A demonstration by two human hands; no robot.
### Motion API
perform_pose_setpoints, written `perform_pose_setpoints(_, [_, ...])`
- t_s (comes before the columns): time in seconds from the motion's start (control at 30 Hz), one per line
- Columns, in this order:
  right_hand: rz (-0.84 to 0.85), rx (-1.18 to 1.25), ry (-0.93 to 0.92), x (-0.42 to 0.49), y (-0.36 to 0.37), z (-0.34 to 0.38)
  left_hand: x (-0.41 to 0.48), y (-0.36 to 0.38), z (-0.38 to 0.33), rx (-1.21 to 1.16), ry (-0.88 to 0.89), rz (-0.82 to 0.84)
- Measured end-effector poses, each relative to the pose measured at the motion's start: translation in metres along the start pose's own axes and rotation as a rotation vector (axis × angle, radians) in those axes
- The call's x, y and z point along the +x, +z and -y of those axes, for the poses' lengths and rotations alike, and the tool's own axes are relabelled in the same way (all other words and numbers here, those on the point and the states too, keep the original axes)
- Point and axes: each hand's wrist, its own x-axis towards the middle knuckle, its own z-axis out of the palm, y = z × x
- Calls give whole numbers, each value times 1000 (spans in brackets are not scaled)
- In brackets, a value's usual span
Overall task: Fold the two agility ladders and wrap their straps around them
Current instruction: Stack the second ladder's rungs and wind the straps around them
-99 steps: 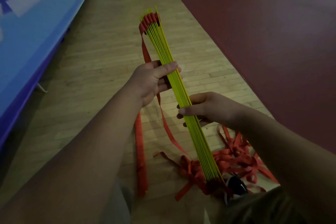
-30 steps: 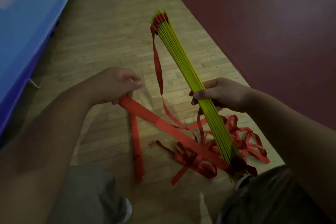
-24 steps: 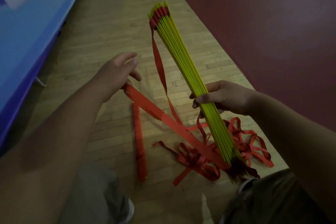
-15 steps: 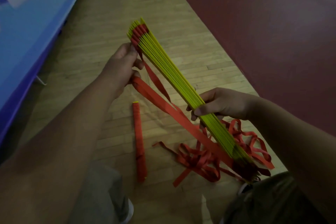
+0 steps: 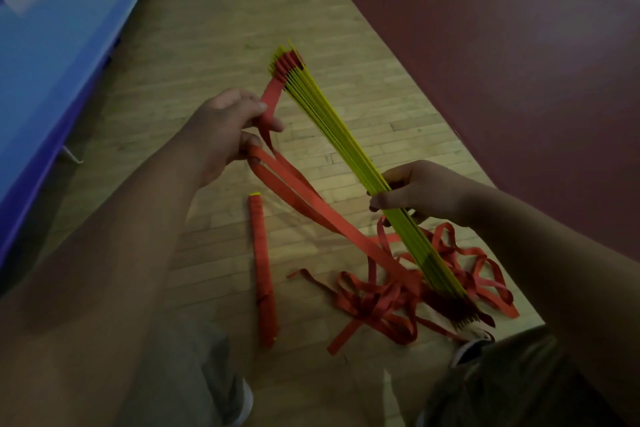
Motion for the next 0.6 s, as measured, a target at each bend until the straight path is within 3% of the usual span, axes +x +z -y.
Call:
perform_pose_setpoints(0.23, [-215, -131, 70, 13, -2, -12, -4, -15, 5, 409, 8, -5])
perform_pose_setpoints(0.4, [-332, -236, 68, 16, -7, -18, -6, -27, 15, 744, 13, 202])
perform_pose_setpoints(0.6, [-360, -327, 75, 16, -7, -19, -5, -36, 23, 933, -39, 401])
